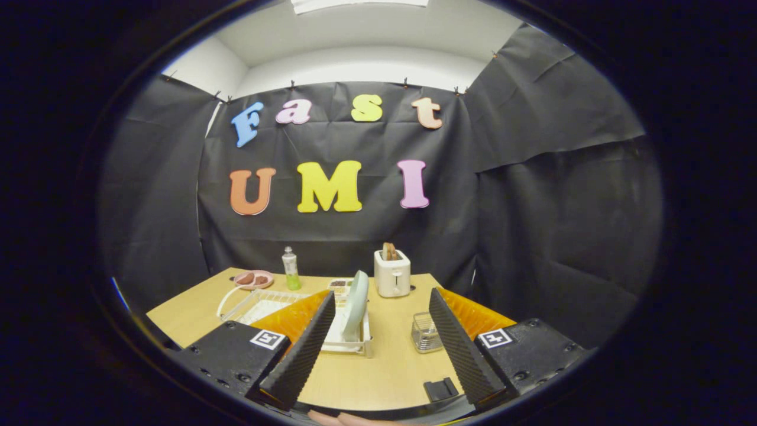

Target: Take the plate from the dish rack, then take the spoon from the basket and place it into the plate.

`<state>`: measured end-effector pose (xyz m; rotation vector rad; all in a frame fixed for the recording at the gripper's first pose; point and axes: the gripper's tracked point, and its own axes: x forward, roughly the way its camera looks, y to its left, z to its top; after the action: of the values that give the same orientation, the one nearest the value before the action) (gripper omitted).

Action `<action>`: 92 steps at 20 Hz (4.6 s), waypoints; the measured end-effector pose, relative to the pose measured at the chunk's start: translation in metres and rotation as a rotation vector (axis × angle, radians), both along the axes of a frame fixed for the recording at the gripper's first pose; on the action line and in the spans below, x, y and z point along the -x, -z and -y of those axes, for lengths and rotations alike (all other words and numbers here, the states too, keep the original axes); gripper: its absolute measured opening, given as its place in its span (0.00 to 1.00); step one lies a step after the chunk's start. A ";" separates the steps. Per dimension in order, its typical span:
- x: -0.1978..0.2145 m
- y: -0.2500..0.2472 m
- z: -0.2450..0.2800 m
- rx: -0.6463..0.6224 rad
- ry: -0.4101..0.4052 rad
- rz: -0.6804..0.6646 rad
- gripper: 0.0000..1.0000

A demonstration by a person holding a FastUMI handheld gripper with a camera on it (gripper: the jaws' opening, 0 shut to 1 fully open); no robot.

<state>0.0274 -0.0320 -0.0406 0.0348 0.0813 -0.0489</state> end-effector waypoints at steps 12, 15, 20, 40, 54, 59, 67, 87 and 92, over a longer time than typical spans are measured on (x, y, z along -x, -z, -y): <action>-0.051 -0.012 0.014 0.026 0.047 -0.045 1.00; -0.065 -0.017 0.016 0.000 0.054 -0.055 1.00; -0.093 -0.020 0.015 -0.046 0.059 -0.104 1.00; -0.262 0.043 -0.048 -0.072 -0.066 -0.739 0.82; -0.291 0.058 -0.040 0.378 0.116 -0.968 0.37; -0.291 0.056 -0.032 0.433 0.205 -0.956 0.19; -0.288 0.051 -0.041 0.436 0.332 -0.914 0.17; -0.203 -0.017 -0.072 0.391 0.310 -0.589 0.16; -0.136 -0.017 -0.110 0.146 0.029 -0.525 0.16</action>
<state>0.1638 0.0783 -0.0240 -0.1243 0.6021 -0.0925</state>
